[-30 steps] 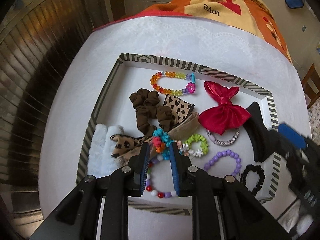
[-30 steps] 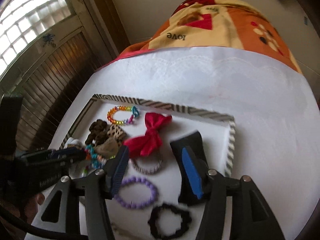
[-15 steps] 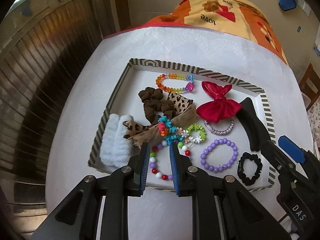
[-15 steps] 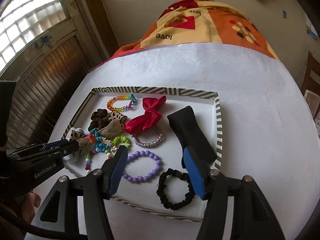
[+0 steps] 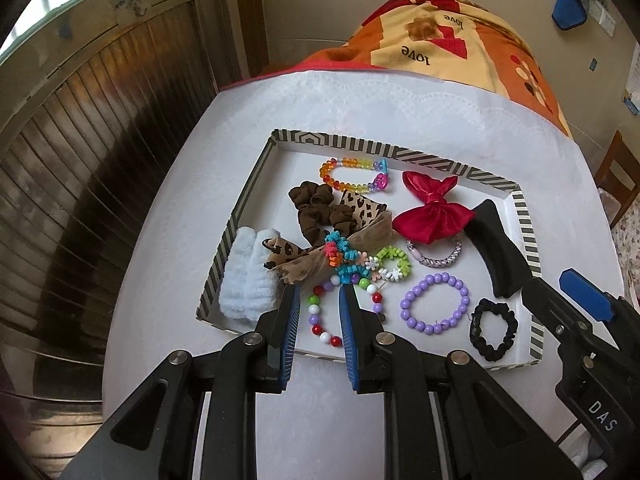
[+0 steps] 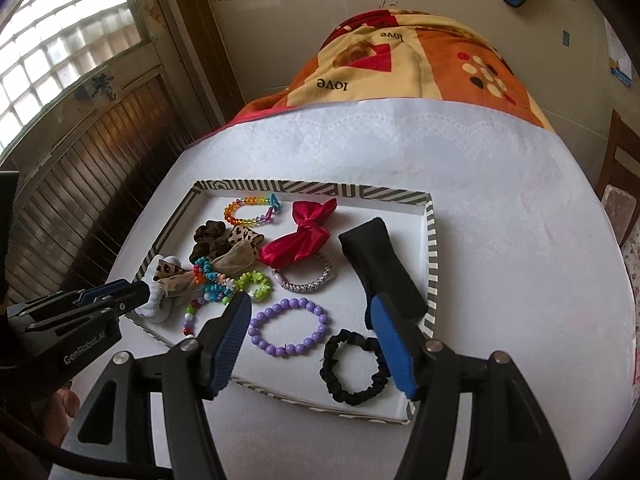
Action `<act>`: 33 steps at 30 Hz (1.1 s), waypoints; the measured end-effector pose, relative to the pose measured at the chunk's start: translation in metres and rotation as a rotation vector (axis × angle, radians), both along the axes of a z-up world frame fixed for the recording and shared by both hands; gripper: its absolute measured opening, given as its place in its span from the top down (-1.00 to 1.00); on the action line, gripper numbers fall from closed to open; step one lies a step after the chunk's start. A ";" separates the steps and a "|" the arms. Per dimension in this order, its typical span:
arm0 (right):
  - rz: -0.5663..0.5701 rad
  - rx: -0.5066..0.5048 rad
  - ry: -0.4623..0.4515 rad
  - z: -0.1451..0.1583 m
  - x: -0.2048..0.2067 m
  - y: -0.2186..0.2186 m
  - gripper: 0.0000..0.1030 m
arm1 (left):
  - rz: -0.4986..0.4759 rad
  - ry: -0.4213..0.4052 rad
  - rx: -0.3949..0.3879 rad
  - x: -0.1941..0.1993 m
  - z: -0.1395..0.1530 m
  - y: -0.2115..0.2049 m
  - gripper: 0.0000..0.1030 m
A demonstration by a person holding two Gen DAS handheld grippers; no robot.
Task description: Organize jewelry
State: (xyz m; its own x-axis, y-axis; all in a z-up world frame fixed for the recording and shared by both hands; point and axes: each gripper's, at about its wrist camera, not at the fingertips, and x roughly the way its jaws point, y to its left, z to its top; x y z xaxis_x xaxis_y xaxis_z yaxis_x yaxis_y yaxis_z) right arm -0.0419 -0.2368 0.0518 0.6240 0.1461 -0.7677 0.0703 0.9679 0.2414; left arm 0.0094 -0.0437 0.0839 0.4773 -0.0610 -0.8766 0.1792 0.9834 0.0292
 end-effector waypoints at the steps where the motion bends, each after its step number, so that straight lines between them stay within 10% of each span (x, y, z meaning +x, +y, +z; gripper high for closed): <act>1: 0.001 -0.001 0.002 0.000 0.000 0.000 -0.28 | -0.001 0.000 0.000 0.000 0.000 0.000 0.93; 33: 0.014 -0.015 0.006 0.005 -0.004 0.000 -0.32 | -0.017 -0.018 0.002 -0.005 0.009 -0.006 0.93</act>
